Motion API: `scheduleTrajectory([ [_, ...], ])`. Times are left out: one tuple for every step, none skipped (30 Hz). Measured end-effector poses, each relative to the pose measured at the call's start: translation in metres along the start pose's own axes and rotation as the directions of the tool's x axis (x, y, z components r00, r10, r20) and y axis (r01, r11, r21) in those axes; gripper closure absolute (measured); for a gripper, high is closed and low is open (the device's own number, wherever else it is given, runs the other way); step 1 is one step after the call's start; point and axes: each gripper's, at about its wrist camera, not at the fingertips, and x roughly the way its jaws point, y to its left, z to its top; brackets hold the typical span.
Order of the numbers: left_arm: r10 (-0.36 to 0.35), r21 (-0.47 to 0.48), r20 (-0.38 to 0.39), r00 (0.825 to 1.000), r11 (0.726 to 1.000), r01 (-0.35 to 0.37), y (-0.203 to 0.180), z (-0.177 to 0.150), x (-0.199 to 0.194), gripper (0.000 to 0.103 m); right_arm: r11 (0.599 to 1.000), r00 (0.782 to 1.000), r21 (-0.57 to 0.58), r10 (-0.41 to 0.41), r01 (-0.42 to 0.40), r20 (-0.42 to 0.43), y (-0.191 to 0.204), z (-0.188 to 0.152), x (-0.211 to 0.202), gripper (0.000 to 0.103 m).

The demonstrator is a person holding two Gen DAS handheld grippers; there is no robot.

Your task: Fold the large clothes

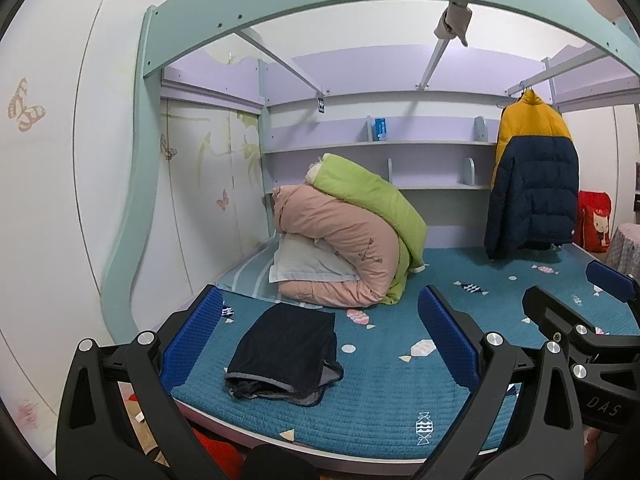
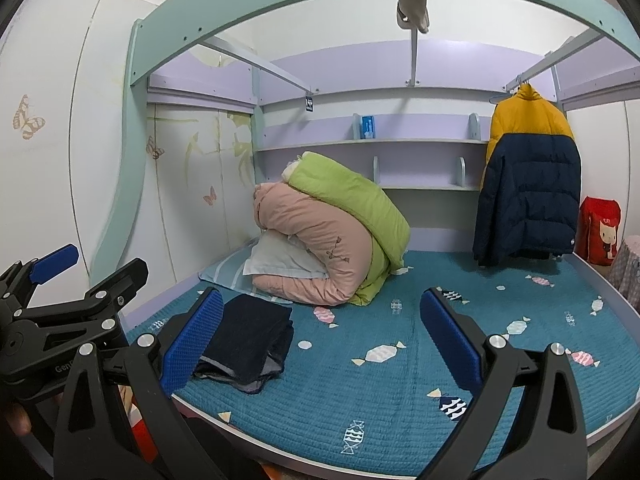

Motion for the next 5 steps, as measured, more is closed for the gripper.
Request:
scheduleTrajectory([
  [0.002, 0.004, -0.010, 1.000, 1.000, -0.002, -0.002, -0.001, 0.004, 0.005, 1.000, 1.000, 0.003, -0.002, 0.002, -0.006, -0.002, -0.001, 0.003, 0.008],
  [0.003, 0.007, -0.021, 1.000, 1.000, -0.003, -0.005, 0.000, 0.009, 0.005, 1.000, 1.000, 0.009, -0.004, 0.005, -0.015, -0.005, -0.004, 0.009, 0.008],
  [0.002, 0.010, -0.033, 0.999, 1.000, -0.002, -0.008, -0.001, 0.014, 0.005, 1.000, 1.000, 0.014, -0.006, 0.006, -0.021, -0.007, -0.005, 0.012, 0.008],
  [0.000, 0.013, -0.046, 0.999, 1.000, 0.001, -0.011, -0.001, 0.020, 0.005, 1.000, 0.999, 0.022, -0.008, 0.009, -0.032, -0.011, -0.008, 0.018, 0.008],
  [-0.009, 0.016, -0.063, 0.998, 1.000, 0.010, -0.015, -0.004, 0.028, 0.005, 1.000, 0.999, 0.028, -0.012, 0.013, -0.040, -0.014, -0.010, 0.023, 0.008],
])
